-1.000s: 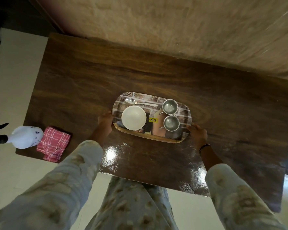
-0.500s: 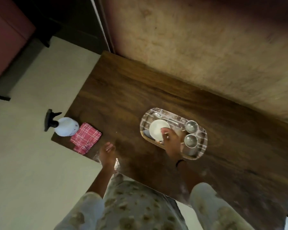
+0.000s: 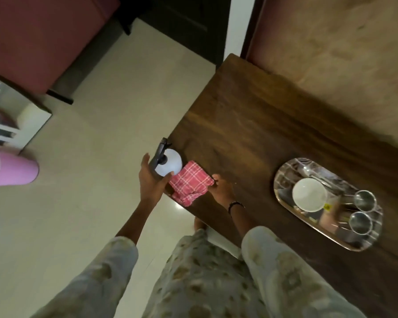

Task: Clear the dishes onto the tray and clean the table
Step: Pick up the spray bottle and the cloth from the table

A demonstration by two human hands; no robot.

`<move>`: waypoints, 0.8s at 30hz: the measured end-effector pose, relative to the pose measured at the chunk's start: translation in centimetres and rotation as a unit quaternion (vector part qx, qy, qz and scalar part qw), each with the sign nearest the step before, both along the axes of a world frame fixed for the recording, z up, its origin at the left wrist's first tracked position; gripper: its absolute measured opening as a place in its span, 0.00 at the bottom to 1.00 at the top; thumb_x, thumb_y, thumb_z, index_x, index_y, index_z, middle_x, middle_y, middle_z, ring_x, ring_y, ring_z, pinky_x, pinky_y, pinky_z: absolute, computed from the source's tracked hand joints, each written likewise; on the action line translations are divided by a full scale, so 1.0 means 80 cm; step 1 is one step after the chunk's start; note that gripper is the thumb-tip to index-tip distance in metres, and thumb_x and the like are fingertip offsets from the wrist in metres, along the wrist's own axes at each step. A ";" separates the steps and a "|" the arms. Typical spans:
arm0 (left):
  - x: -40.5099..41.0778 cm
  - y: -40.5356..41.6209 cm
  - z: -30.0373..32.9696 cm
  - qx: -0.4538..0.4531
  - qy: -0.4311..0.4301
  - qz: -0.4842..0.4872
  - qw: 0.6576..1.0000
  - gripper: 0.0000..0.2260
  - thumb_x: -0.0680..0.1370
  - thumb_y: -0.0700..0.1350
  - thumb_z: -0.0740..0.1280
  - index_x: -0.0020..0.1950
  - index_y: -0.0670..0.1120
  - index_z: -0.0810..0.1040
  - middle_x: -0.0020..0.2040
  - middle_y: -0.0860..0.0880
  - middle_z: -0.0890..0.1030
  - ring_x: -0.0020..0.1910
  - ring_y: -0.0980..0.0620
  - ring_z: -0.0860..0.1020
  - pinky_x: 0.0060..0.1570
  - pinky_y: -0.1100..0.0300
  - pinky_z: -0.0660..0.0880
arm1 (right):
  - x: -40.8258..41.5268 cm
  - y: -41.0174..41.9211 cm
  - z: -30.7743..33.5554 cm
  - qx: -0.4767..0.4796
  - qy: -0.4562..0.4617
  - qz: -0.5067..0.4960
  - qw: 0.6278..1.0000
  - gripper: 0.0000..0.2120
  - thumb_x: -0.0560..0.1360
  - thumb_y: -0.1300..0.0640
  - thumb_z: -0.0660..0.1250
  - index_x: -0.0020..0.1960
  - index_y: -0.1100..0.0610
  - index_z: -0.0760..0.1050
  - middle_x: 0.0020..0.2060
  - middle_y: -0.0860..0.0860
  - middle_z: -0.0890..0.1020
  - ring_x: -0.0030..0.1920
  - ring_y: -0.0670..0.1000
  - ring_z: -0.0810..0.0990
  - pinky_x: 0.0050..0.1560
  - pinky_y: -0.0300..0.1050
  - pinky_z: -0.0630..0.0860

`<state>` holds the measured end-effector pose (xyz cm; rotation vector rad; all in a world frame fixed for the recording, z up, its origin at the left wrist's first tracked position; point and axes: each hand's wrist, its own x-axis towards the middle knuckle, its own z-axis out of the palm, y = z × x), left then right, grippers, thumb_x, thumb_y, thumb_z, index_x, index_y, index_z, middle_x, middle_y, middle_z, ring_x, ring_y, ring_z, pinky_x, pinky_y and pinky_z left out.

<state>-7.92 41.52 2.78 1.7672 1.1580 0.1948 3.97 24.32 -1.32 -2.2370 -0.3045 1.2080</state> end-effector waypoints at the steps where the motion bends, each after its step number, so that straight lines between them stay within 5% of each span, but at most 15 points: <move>1: 0.005 0.015 -0.004 -0.005 -0.004 -0.031 1.000 0.42 0.66 0.49 0.76 0.74 0.44 0.58 0.72 0.43 0.68 0.68 0.46 0.69 0.65 0.53 0.71 | -0.001 0.012 -0.009 -0.011 -0.011 0.009 1.000 0.21 0.76 0.52 0.67 0.65 0.59 0.70 0.59 0.57 0.78 0.60 0.58 0.77 0.62 0.51 0.73; 6: 0.033 0.060 -0.011 -0.036 -0.057 -0.171 0.983 0.40 0.67 0.49 0.76 0.73 0.49 0.57 0.72 0.61 0.64 0.69 0.55 0.68 0.65 0.68 0.68 | -0.006 0.056 -0.033 -0.062 -0.054 0.030 0.996 0.31 0.73 0.51 0.70 0.71 0.59 0.64 0.68 0.57 0.69 0.66 0.58 0.68 0.67 0.52 0.66; 9: 0.041 0.069 -0.018 -0.046 -0.050 -0.240 0.968 0.37 0.70 0.47 0.73 0.73 0.46 0.57 0.73 0.50 0.64 0.71 0.51 0.67 0.69 0.68 0.62 | -0.008 0.069 -0.042 -0.102 -0.073 0.032 0.992 0.33 0.71 0.49 0.72 0.71 0.56 0.63 0.68 0.57 0.67 0.68 0.59 0.65 0.67 0.56 0.66; 13: 0.043 0.076 -0.022 -0.055 -0.019 -0.260 0.964 0.35 0.72 0.55 0.70 0.72 0.39 0.63 0.69 0.42 0.73 0.69 0.46 0.72 0.71 0.51 0.66 | 0.002 0.076 -0.058 -0.126 -0.059 0.053 0.989 0.33 0.68 0.44 0.74 0.67 0.57 0.67 0.65 0.56 0.72 0.66 0.59 0.69 0.66 0.56 0.67; 18: 0.043 0.073 -0.021 -0.026 0.015 -0.240 0.970 0.31 0.73 0.53 0.67 0.72 0.41 0.64 0.66 0.45 0.76 0.67 0.46 0.74 0.69 0.47 0.69 | 0.016 0.066 -0.050 -0.026 0.062 0.045 0.997 0.22 0.68 0.52 0.76 0.56 0.62 0.76 0.51 0.55 0.81 0.52 0.56 0.80 0.54 0.46 0.76; 24: 0.061 0.033 0.002 -0.046 -0.017 -0.203 0.978 0.23 0.76 0.34 0.66 0.70 0.43 0.66 0.63 0.45 0.78 0.65 0.46 0.75 0.68 0.51 0.69 | 0.011 0.012 -0.030 0.036 0.215 -0.050 0.975 0.25 0.69 0.53 0.75 0.62 0.56 0.72 0.57 0.54 0.80 0.56 0.55 0.79 0.61 0.54 0.75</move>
